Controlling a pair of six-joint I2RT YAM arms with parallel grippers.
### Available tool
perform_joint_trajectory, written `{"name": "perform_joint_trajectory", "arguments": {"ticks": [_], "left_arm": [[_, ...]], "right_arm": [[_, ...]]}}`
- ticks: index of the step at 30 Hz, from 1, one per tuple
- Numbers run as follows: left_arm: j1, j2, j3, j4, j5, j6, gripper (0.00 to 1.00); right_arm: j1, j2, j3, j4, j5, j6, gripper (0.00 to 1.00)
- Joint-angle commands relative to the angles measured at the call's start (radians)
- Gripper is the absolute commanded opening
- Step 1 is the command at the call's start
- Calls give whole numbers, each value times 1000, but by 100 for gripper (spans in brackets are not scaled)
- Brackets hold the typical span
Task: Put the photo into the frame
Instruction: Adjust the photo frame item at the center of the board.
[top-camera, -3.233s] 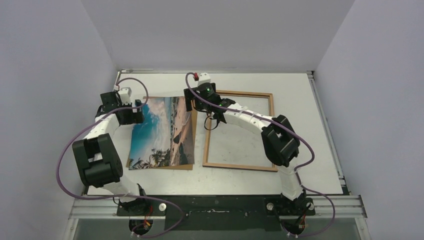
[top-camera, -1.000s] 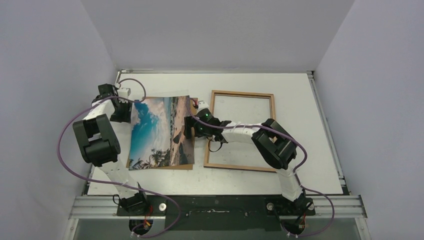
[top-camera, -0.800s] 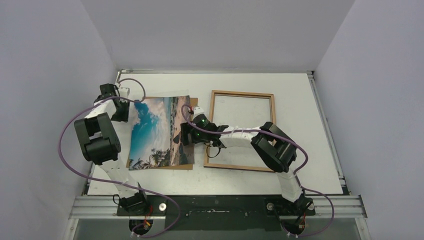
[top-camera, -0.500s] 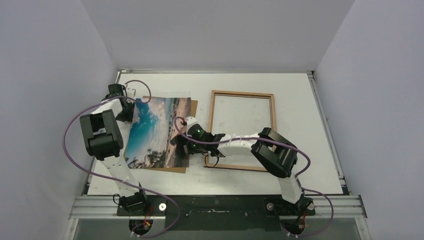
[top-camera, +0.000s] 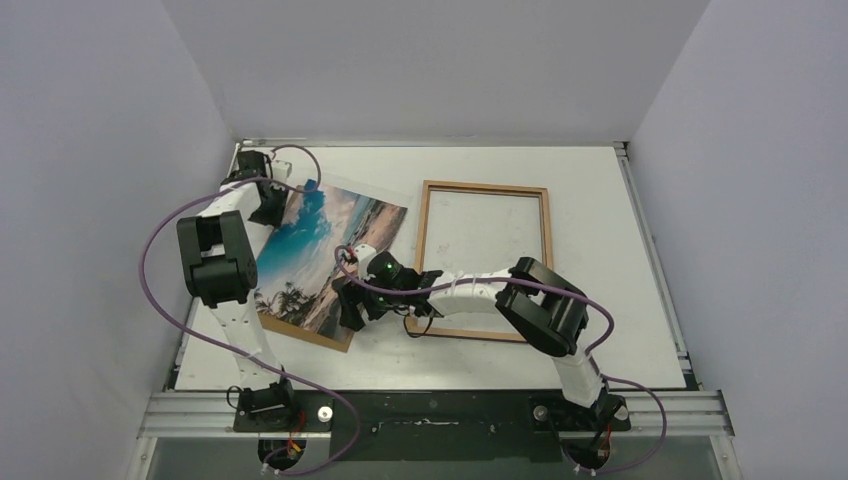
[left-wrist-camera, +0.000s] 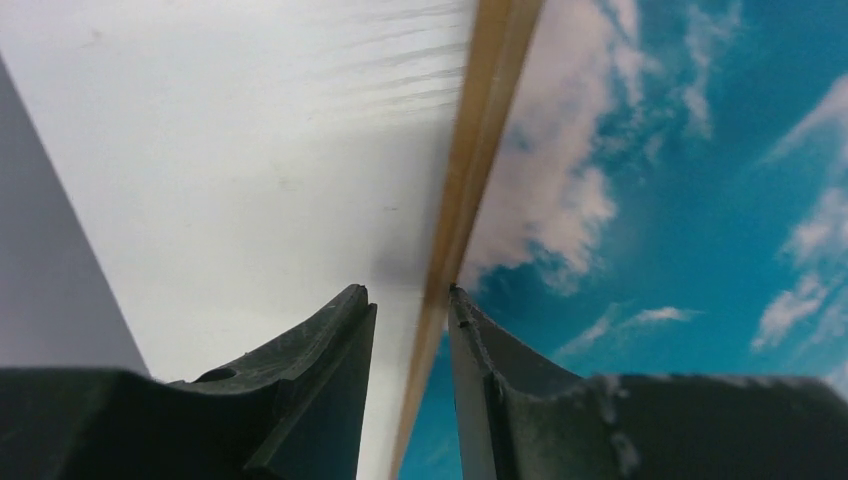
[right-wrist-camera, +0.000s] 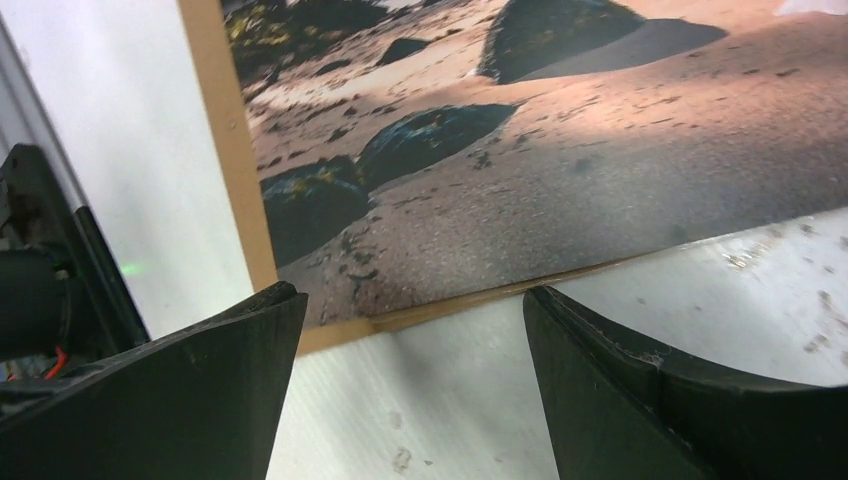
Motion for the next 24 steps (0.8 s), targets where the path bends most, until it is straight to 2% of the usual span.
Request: {"name": "perform_joint_trajectory", "arguments": {"ticks": [1,6,9,12,15,19,24], "left_arm": [[-33,9,66,-99,87,-12,32],[2,-48,111,-158,122,5,33],[28,-80,147,-216,146,35,35],[43,-103,143,-255,143,73,36],[46,-128,55,-205,108,93,37],[46,-125,-18,-128,82,56,38],[27,-91,-6,-95,105,13,38]], "right_arm": [[-9,-4,79,-23,-122,-64,83],[-157,-100,122,-101,-154,-84,90],[-231,-103,184,-121,-123,-101,93],[-281,-36,301,-169,-34,-121,95],[-327,34,381,-147,41,-109,97],[-365,149,512,-160,88,-107,99],[-391,266,620,-172,126,-99,100]]}}
